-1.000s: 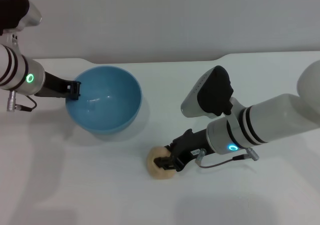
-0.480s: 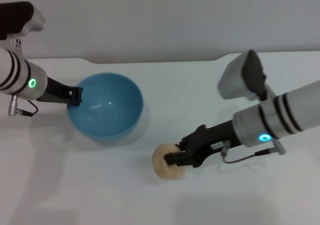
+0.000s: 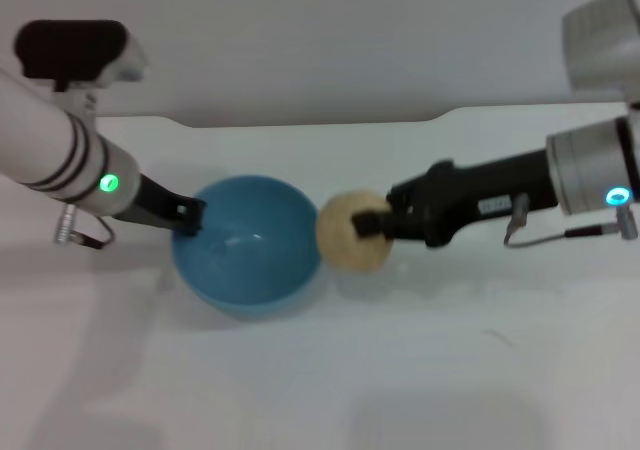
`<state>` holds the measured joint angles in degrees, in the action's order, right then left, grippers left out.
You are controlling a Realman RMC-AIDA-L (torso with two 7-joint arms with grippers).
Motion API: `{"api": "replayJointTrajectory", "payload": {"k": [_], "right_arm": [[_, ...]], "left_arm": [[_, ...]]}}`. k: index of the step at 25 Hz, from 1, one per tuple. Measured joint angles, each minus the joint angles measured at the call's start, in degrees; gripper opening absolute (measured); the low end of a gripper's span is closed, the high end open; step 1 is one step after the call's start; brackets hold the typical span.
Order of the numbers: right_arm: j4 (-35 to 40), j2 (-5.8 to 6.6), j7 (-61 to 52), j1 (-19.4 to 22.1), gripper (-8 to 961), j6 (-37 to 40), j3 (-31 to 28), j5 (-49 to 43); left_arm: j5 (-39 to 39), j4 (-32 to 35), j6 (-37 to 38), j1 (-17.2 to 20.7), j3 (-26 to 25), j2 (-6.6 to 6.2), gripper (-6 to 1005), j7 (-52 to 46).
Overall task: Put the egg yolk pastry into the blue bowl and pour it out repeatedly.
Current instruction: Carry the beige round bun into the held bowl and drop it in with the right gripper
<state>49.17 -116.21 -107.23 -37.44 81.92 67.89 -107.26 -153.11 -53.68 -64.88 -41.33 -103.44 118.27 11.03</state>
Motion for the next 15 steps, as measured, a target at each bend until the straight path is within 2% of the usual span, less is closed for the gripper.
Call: {"api": "replayJointTrajectory", "payload": {"k": [3, 6, 15], "right_arm": [[0.9, -0.41, 0.3, 0.0, 160, -0.7, -3.1, -0.1], [0.9, -0.55, 0.5, -0.4, 141, -1.7, -3.4, -0.6], [0.0, -1.95, -3.6, -1.2, 135, -4.7, -3.0, -8.9]], "left_arm": [[3.8, -0.1, -0.2, -0.5, 4.0, 0.06, 18, -0.4], [7.1, -0.4, -0.2, -1.1, 6.4, -0.02, 18, -0.4], [8.6, -0.6, -0.1, -2.3, 7.2, -0.07, 18, -1.2]]}}
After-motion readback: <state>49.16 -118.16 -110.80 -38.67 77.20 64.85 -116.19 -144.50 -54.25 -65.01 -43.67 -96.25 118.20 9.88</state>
